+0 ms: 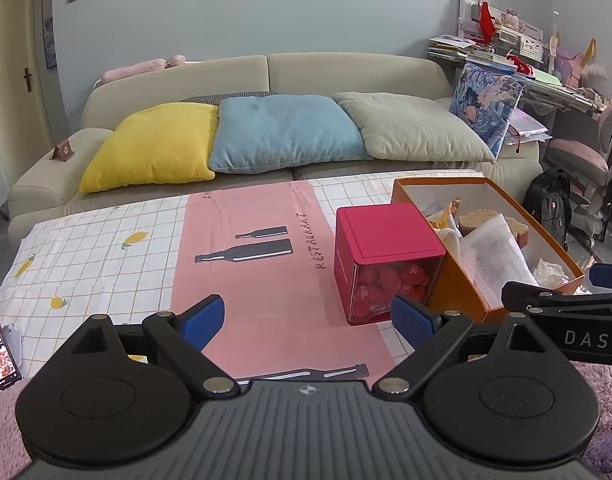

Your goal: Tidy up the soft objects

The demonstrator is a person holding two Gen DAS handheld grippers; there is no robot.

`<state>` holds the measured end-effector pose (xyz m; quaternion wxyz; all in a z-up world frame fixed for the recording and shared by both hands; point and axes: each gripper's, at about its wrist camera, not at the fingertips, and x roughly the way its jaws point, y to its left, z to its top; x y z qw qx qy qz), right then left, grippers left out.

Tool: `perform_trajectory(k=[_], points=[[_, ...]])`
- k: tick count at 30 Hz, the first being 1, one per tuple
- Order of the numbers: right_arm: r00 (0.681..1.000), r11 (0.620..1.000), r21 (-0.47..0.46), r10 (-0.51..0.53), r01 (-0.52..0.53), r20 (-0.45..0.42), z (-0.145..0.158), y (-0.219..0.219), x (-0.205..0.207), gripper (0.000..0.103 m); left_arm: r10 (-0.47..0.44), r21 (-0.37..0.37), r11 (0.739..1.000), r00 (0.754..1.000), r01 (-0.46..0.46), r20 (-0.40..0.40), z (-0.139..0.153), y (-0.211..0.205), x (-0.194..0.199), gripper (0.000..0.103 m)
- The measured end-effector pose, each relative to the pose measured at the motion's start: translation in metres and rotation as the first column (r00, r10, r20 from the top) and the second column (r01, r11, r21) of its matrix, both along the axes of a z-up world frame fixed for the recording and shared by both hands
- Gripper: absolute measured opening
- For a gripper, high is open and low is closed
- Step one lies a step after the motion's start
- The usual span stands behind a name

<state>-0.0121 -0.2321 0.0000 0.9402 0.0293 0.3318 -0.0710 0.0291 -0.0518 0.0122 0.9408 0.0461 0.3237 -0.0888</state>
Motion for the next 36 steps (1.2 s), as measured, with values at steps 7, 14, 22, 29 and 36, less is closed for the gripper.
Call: perform_trajectory(k=[7, 14, 22, 29, 36], points=[[1.0, 1.0, 0.0, 0.0, 0.0, 0.0, 0.0, 0.0002, 0.0, 0.1, 0.001, 0.0, 1.0, 1.0, -0.001, 0.002, 0.0005, -0.0005, -0.0006, 0.103], [1.0, 1.0, -0.006, 0.005, -0.005, 0.003, 0.0021, 0.0008, -0.0003, 0.1, 0.0, 0.0, 1.0, 1.0, 0.0, 0.002, 0.0003, -0.0005, -0.0006, 0.103], [1.0, 1.0, -0.009, 0.009, -0.009, 0.002, 0.0027, 0.0007, 0.0005, 0.1, -0.005, -0.004, 1.0, 1.0, 0.005, 0.005, 0.0015, -0.0016, -0.0018, 0.103], [1.0, 1.0, -0.009, 0.014, -0.014, -0.002, 0.0014, -0.0002, 0.001, 0.1, -0.004, -0.004, 1.0, 1.0, 0.004, 0.005, 0.0014, -0.002, -0.002, 0.103], [1.0, 1.0, -0.008, 0.016, -0.016, -0.005, -0.0003, -0.0005, 0.0014, 0.1, -0.004, -0.004, 1.0, 1.0, 0.004, 0.003, 0.0013, -0.0015, -0.0017, 0.103]])
